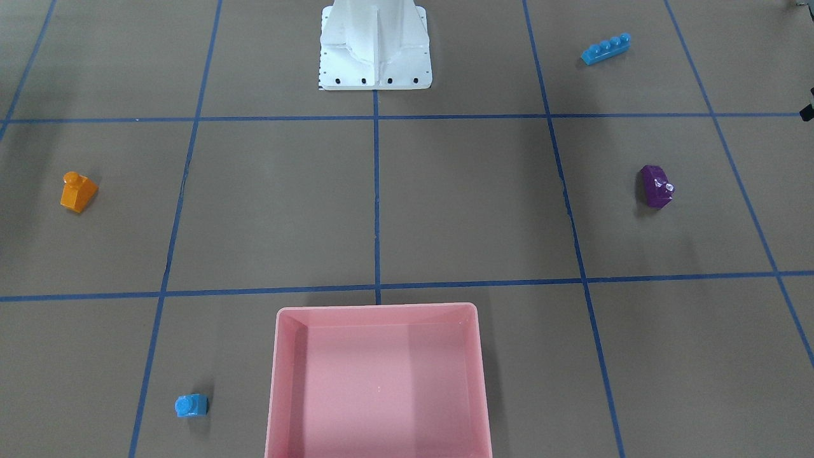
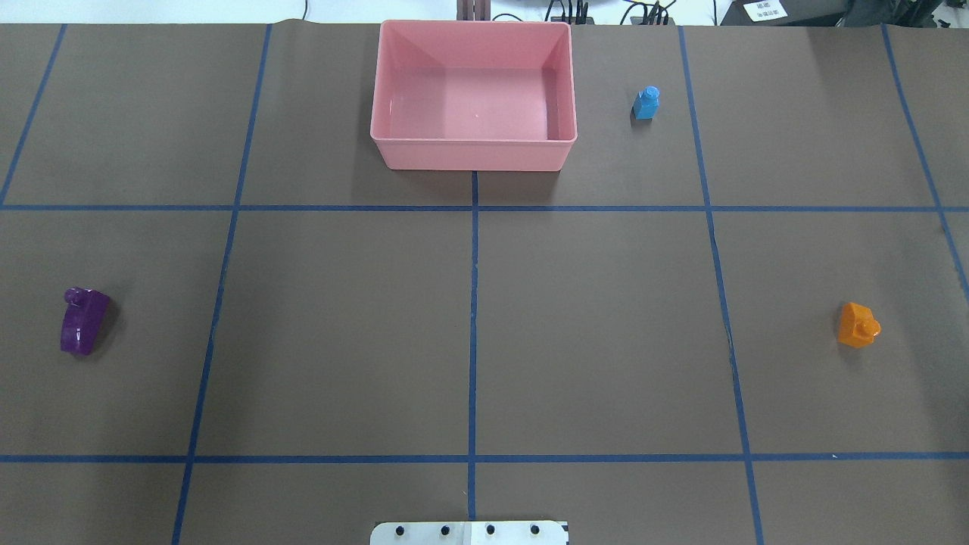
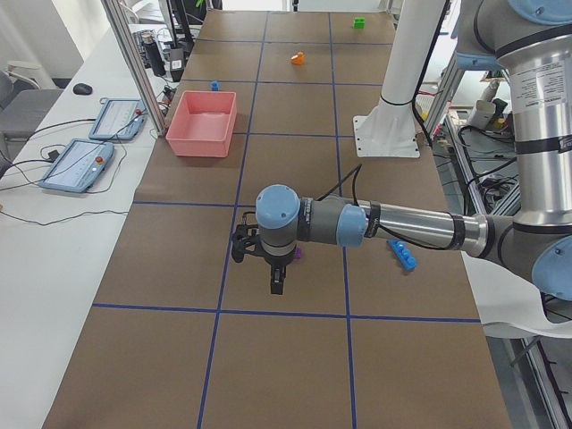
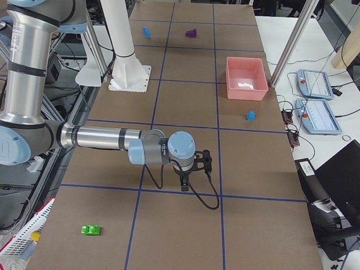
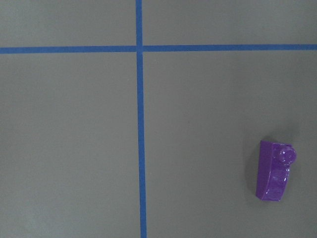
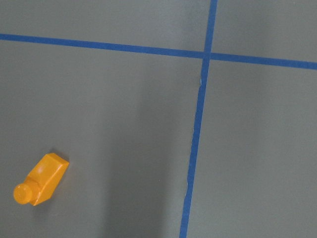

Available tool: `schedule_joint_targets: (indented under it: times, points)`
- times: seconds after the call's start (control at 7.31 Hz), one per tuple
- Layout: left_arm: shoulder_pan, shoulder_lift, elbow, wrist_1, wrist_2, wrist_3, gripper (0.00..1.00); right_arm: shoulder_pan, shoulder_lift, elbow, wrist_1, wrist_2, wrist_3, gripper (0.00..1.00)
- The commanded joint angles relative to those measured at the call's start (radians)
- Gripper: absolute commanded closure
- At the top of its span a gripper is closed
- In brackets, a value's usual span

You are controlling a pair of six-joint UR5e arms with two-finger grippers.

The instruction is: Put all blocks into box

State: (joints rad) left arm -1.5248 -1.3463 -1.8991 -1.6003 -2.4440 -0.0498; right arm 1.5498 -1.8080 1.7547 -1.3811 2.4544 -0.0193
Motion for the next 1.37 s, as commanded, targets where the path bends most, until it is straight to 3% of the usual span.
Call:
schedule_joint_targets:
  times: [0.0, 0.14, 0.27, 0.41, 0.82, 1.23]
  points:
    - [0.002, 0.019, 0.003, -0.055, -0.026, -0.005, 0.00, -0.055, -0.019, -0.026, 0.185, 0.015, 0.010, 0.00]
    - [0.002, 0.018, 0.002, -0.055, -0.026, -0.005, 0.00, -0.121, -0.020, -0.032, 0.204, 0.049, 0.168, 0.00]
    - [0.005, 0.018, 0.002, -0.055, -0.026, -0.005, 0.00, -0.210, -0.004, -0.034, 0.217, 0.041, 0.437, 0.00]
    - [0.005, 0.019, 0.003, -0.055, -0.026, -0.005, 0.00, -0.282, 0.013, -0.035, 0.278, 0.019, 0.616, 0.00]
    - [0.005, 0.019, 0.006, -0.055, -0.024, -0.004, 0.00, -0.451, 0.064, -0.026, 0.313, -0.046, 1.032, 0.00]
    - [0.005, 0.019, 0.006, -0.055, -0.024, -0.004, 0.00, -0.566, 0.068, -0.034, 0.313, -0.140, 1.053, 0.00]
